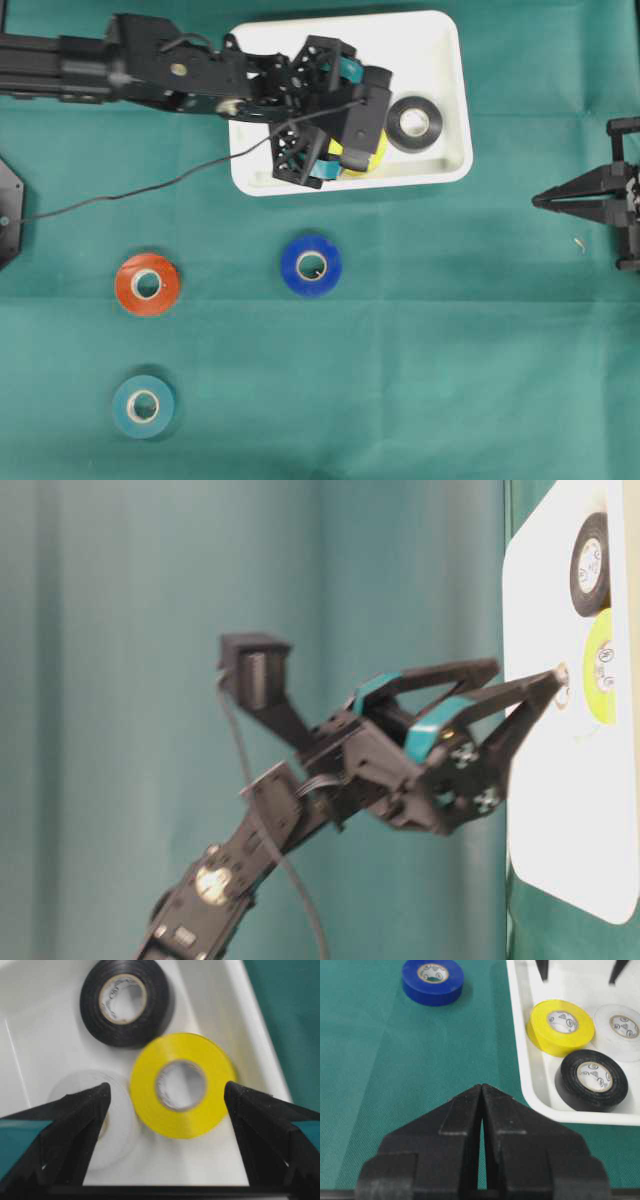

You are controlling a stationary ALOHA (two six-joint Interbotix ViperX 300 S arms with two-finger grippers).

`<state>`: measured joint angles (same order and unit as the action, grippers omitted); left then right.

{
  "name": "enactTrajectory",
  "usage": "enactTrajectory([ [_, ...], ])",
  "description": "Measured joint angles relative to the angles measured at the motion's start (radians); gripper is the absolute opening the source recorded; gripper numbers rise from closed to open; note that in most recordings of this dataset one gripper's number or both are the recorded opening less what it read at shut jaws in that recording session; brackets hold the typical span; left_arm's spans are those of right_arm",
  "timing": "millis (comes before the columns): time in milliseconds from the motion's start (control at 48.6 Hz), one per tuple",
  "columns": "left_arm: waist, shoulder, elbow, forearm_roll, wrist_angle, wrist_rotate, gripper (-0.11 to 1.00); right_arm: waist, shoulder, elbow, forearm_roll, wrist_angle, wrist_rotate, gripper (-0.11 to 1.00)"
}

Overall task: Put the tape into the white case with the left arm.
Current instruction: 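Withdraw the left gripper back to the left side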

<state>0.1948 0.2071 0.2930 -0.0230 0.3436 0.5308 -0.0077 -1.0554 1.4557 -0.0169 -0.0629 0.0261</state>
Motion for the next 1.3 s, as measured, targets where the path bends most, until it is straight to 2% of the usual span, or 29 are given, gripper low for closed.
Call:
enactTrajectory([
  [370, -0.078, -0.198, 0.163, 0.000, -0.002, -0.253, 0.96, 0.000, 0.000, 0.000, 0.000, -0.002, 0.000, -0.09],
  [556, -0.106, -0.287, 0.233, 0.000, -0.018, -0.328, 0.96, 0.000, 0.000, 0.000, 0.000, -0.002, 0.000, -0.09],
  [885, -0.161, -0.419, 0.345, 0.000, -0.049, -0.359, 0.96, 0.000, 0.000, 0.000, 0.000, -0.002, 0.000, -0.09],
  [1297, -0.169, -0.597, 0.557, -0.002, -0.100, -0.362, 0.96, 0.000, 0.000, 0.000, 0.000, 0.000, 0.000, -0.09],
])
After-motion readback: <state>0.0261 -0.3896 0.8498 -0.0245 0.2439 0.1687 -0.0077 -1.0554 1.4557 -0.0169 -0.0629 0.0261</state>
